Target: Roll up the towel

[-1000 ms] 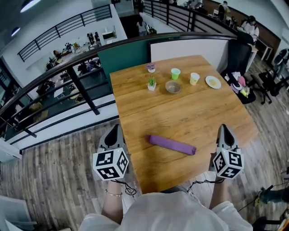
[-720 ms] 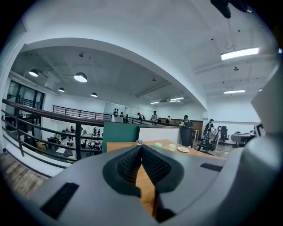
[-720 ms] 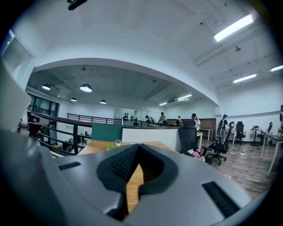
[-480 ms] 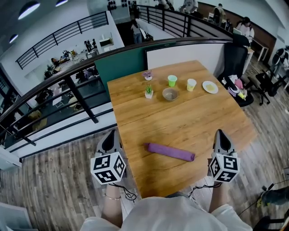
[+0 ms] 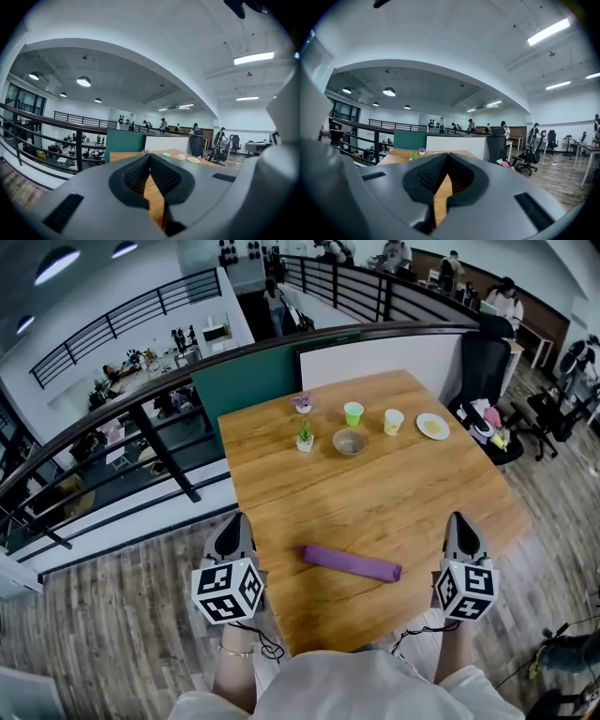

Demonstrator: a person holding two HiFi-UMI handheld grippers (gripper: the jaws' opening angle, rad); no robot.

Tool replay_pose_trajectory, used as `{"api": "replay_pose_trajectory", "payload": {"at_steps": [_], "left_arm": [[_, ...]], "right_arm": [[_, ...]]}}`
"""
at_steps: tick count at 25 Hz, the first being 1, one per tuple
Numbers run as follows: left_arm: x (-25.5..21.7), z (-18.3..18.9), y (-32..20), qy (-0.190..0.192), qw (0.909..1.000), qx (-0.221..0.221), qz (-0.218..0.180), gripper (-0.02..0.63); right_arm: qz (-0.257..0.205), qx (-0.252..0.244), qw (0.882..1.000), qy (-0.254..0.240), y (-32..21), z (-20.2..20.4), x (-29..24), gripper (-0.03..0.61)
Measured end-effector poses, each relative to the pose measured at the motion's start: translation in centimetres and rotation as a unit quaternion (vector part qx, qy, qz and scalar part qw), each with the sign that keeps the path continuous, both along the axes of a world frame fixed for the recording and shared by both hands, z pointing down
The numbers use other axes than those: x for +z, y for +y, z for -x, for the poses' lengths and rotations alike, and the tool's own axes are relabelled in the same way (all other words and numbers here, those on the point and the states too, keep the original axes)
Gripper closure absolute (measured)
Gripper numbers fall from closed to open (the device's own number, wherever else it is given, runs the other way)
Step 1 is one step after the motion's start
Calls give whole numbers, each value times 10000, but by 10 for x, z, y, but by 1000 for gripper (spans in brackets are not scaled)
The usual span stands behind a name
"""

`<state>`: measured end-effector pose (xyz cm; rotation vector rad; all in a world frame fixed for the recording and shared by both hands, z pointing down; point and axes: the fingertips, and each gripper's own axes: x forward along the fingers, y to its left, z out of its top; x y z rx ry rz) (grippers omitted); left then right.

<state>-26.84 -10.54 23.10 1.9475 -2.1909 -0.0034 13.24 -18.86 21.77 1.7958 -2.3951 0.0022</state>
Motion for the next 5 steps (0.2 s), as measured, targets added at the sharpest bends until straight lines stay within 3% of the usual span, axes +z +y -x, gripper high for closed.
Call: {"api": "replay_pose_trajectory", "payload": {"at_steps": [5], "left_arm": [[1, 0, -6, 40, 10000, 15, -15, 611]], "right_arm": [[-24, -48, 10000, 13, -4, 4, 1, 580]]}}
